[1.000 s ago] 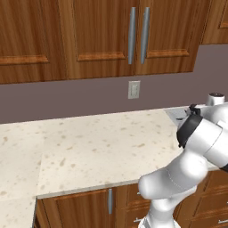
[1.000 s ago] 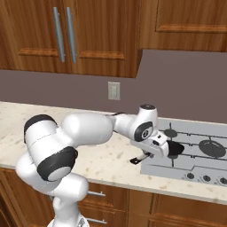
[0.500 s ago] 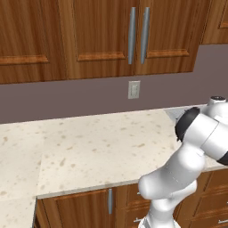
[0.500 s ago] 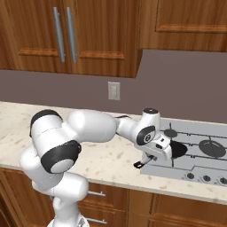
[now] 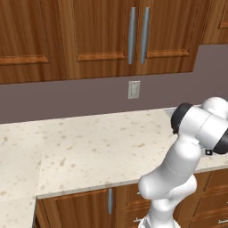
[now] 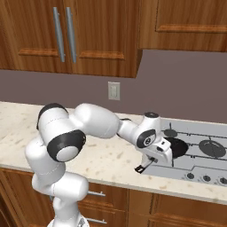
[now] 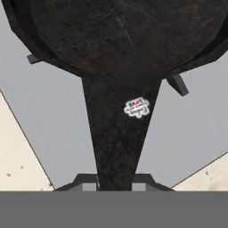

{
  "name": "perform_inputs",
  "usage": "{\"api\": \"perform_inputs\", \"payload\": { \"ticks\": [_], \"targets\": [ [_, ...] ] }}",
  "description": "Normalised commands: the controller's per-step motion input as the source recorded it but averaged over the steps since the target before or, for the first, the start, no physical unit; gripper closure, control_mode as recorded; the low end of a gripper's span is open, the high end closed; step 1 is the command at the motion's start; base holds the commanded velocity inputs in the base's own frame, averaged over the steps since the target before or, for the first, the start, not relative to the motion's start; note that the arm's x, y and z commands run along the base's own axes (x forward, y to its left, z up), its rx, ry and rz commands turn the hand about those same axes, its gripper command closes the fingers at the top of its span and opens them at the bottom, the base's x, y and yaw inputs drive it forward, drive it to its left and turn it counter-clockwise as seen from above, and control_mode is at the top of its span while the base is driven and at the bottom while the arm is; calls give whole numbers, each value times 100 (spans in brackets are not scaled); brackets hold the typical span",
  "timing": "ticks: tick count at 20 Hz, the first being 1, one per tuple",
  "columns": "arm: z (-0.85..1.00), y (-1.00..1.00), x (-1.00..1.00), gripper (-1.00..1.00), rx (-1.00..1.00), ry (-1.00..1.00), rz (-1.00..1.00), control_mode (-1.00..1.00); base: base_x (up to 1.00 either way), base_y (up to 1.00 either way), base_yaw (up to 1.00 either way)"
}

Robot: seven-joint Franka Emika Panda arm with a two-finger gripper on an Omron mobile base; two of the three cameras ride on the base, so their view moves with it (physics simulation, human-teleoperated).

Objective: Place both pans onto different burners. Then place the sweet potato and the chicken drumstick on different pans.

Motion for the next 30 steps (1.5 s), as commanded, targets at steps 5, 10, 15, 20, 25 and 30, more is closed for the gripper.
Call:
{"api": "perform_inputs", "payload": {
  "ticks": [5, 10, 15, 20, 25, 30],
  "targets": [
    [0, -13, -9, 100, 1, 0, 0, -100, 0, 0, 0],
    [-4, -7, -17, 100, 4, 1, 0, -100, 0, 0, 0],
    [-20, 0, -7, 100, 5, 4, 0, -100, 0, 0, 0],
    [-28, 0, 0, 100, 1, 4, 0, -100, 0, 0, 0],
    [-10, 0, 2, 100, 0, 1, 0, -100, 0, 0, 0],
    [0, 0, 10, 100, 0, 0, 0, -100, 0, 0, 0]
  ]
}}
